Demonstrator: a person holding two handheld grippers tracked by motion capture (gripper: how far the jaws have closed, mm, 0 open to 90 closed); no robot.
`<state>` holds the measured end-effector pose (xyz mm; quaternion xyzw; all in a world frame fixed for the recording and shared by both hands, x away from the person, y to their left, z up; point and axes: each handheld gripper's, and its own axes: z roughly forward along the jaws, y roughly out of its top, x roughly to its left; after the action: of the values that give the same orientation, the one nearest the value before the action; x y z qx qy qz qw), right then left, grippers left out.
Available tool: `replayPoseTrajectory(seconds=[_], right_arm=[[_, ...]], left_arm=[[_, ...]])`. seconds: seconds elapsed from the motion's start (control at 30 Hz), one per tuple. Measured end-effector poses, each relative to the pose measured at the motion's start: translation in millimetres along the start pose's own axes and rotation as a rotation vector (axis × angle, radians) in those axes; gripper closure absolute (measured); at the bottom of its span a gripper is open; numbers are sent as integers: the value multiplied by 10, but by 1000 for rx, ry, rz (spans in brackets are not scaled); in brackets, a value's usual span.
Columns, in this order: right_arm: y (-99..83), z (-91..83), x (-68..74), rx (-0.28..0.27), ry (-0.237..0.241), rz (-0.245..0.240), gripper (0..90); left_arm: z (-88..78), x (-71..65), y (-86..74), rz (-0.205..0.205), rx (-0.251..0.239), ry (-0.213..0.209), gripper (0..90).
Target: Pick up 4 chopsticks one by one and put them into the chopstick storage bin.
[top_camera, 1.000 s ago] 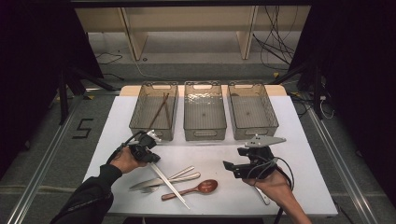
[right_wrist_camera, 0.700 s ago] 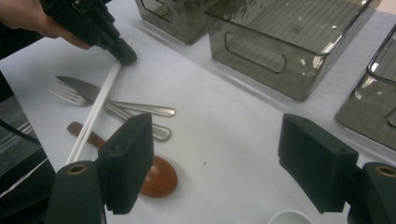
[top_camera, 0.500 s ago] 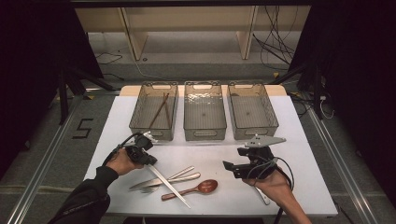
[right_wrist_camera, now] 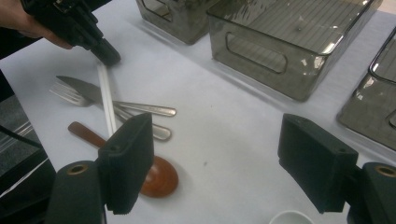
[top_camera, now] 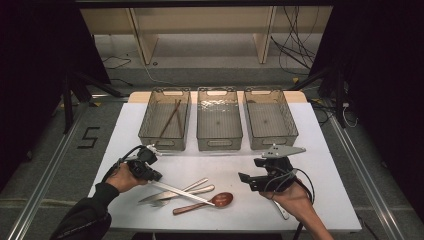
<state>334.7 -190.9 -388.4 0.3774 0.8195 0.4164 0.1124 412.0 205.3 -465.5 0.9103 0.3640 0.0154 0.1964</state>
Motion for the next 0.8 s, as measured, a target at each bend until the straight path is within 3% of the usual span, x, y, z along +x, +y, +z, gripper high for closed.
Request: replayPoseTrajectory(seconds=[0.33,0.57,0.67,0.7,0.8], right_arm=[[0,0,-1,0,0,1,278],[1,3,2,3,2,-1,278],[0,11,1,4,1,-1,278],[0,13,2,6,3,-2,280],[1,21,9,10,6,-4,280]], left_arm=[[-33,-21,-47,-6,-7,-8,841],[-104,-46,25,45,-57,-19,779],[-84,-39,74,72,-68,-3,755],[-49,-20,93,85,-73,24,732],[13,90,107,53,-103,40,723]])
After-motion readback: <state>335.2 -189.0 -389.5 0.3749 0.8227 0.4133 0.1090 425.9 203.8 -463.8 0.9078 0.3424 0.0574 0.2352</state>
